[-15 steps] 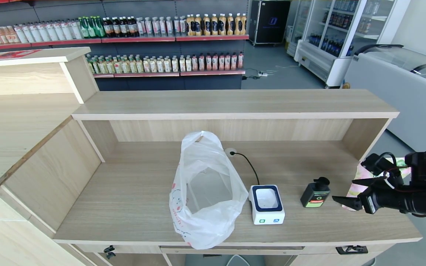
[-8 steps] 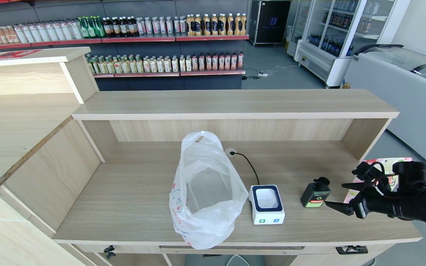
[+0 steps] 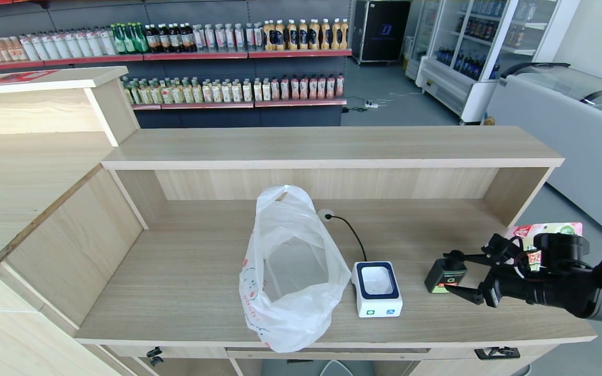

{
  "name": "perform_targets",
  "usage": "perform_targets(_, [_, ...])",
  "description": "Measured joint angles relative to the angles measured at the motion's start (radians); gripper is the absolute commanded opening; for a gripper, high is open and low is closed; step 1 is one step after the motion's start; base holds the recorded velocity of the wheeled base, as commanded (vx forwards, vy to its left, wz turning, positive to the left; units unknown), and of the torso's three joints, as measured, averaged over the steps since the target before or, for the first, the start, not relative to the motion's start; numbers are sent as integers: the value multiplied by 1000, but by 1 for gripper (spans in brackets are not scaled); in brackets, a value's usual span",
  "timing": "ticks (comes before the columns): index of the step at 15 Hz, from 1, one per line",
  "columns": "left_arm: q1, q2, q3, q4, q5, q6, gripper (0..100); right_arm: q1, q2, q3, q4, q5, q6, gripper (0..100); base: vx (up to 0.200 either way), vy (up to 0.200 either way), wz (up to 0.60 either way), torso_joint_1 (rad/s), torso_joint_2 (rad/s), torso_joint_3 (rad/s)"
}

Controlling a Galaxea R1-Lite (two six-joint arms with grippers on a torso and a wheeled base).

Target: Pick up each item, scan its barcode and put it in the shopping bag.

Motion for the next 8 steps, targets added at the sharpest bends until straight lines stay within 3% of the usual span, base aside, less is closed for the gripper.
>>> perform_targets(8, [0, 0, 0, 0, 0, 0, 100, 49, 122, -118, -8, 3, -24, 100, 0, 0, 0, 0, 0, 0])
